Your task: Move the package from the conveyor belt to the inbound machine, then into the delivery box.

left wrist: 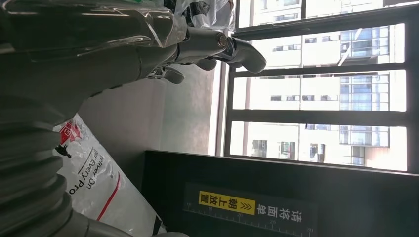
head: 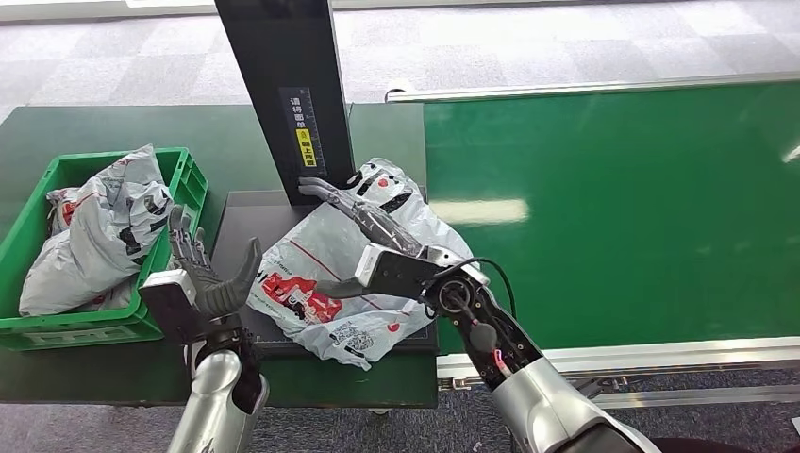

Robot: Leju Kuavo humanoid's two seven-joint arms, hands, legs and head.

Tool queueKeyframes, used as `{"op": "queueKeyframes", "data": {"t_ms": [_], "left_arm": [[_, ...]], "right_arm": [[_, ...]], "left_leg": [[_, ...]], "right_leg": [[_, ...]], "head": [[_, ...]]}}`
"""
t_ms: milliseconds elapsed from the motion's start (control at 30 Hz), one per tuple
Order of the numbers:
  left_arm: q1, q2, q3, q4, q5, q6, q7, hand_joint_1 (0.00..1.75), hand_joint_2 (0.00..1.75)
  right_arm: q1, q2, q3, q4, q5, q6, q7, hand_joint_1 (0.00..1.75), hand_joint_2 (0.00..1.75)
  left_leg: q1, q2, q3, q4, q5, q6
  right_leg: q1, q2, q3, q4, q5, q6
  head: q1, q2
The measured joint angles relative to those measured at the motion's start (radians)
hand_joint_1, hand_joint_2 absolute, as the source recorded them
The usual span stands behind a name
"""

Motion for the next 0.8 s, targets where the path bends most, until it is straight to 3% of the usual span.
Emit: {"op": "queueKeyframes", "data": {"t_ms": [600,800], "left_arm": [[0.0,0.0,0.001,-0.002,0.0,-0.001,0.0,0.0,1.75],[0.001,0.0,0.001,-0.002,0.0,-0.002,0.0,0.0,1.75]], "right_arm": [[0.03,-0.006,-0.049,-0.07,-0.007,0.008,0.0,0.0,1.75],[0.042,-0.005,-0.077,-0.094,-0.115,0.081,-0.001,0.0,1.75]], "left_leg": [[0.0,0.0,0.0,0.0,0.0,0.0],[0.0,0.0,0.0,0.0,0.0,0.0]], "right_leg": [[0.0,0.0,0.0,0.0,0.0,0.0],[0.0,0.0,0.0,0.0,0.0,0.0]], "head": [[0.0,0.0],[0.0,0.0]]}}
